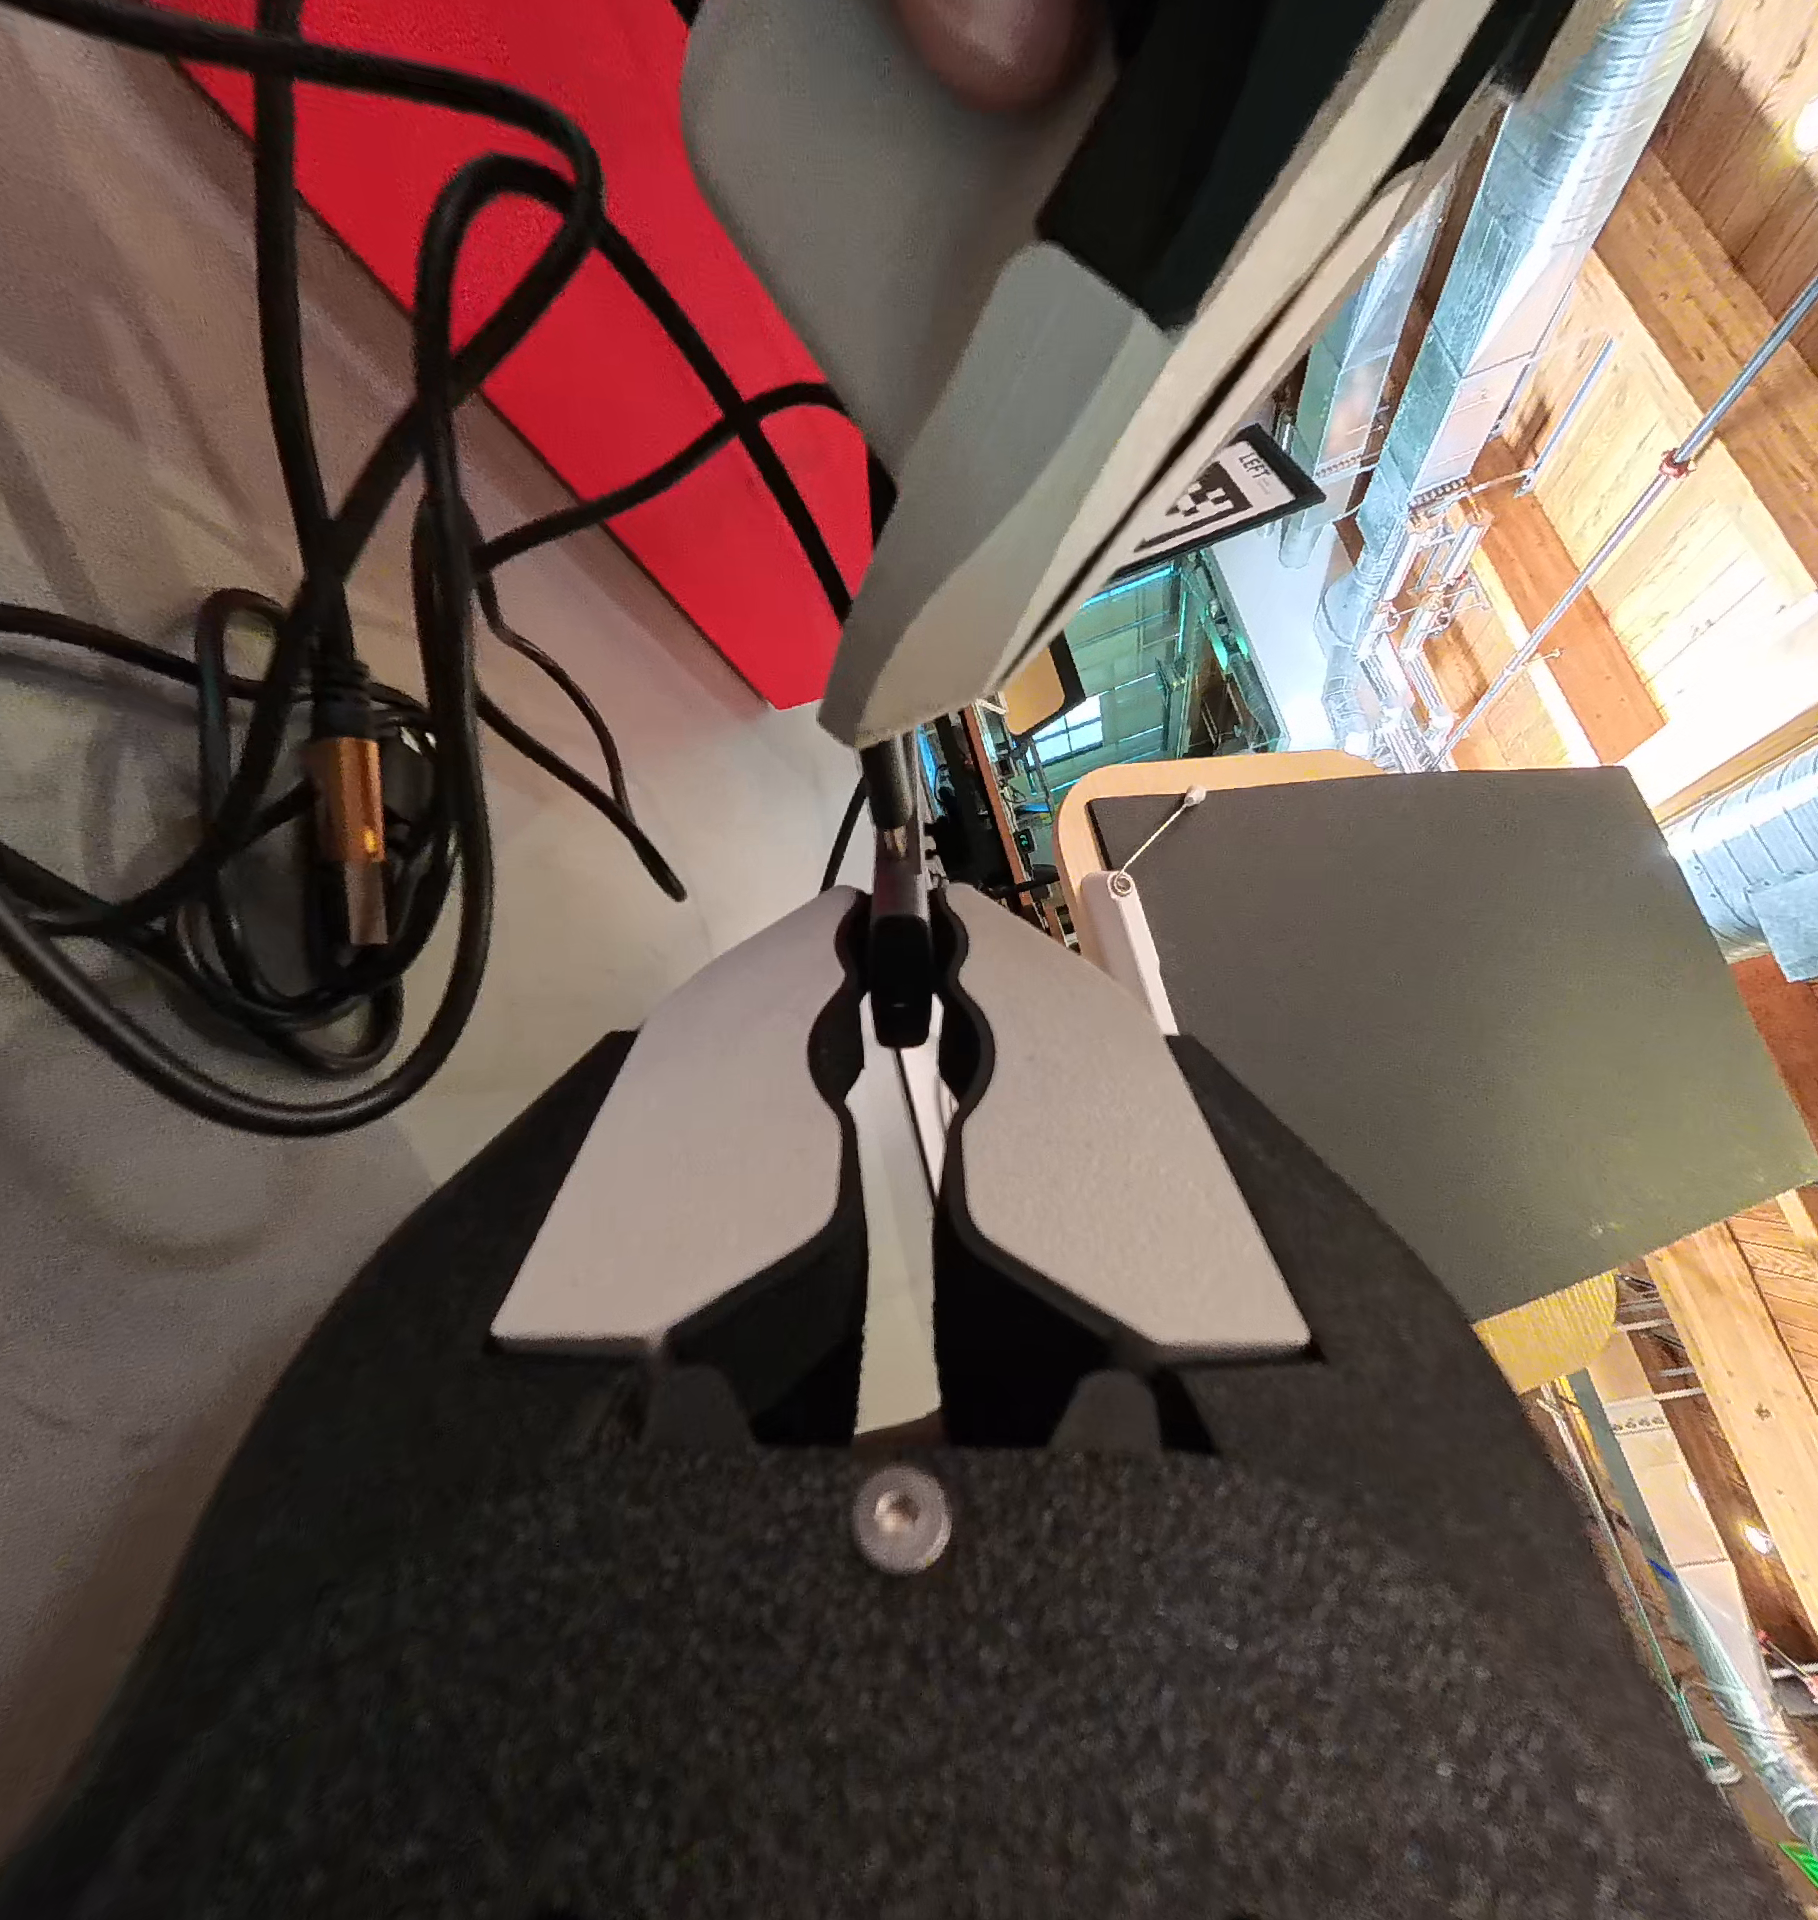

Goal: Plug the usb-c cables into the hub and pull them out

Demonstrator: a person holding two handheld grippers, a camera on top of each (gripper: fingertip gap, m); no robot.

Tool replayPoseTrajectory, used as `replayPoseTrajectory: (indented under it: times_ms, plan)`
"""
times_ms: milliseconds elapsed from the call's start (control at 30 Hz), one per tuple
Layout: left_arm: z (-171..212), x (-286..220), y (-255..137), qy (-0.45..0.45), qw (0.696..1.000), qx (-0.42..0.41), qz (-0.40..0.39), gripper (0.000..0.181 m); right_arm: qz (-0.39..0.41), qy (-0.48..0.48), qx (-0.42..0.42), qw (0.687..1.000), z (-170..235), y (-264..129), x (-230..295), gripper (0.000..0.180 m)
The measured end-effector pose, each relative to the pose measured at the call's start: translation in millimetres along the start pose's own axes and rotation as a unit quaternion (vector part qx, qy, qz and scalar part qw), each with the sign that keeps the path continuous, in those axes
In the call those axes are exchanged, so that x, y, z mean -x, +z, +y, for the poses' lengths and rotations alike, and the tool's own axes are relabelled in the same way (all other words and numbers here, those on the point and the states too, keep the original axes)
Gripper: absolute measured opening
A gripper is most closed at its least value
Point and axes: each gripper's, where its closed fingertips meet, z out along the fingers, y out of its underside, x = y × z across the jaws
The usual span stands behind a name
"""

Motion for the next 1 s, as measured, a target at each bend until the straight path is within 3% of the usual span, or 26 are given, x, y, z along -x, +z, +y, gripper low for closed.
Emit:
replayPoseTrajectory:
  times_ms: [267, 433, 567, 1000]
  plan:
    - [-13.1, 0.6, 5.5, -0.016, 0.999, -0.042, -0.010, 0.008, -0.003, 0.034, 0.000, 0.999, 11.0, -1.7, -5.0, 0.009]
    - [-20.0, 1.1, 2.9, -0.067, 0.996, -0.062, 0.018, 0.008, 0.024, -0.016, -0.005, 1.000, 8.7, -4.7, -10.1, 0.008]
    - [-15.5, -0.7, 5.3, -0.051, 0.998, -0.041, 0.020, 0.008, 0.036, -0.049, -0.004, 0.998, 5.9, -6.2, -8.9, 0.008]
    - [-33.0, 7.8, -1.9, -0.021, 0.984, -0.141, -0.105, 0.009, 0.040, 0.045, 0.014, 0.998, 24.2, -2.4, -18.9, 0.009]
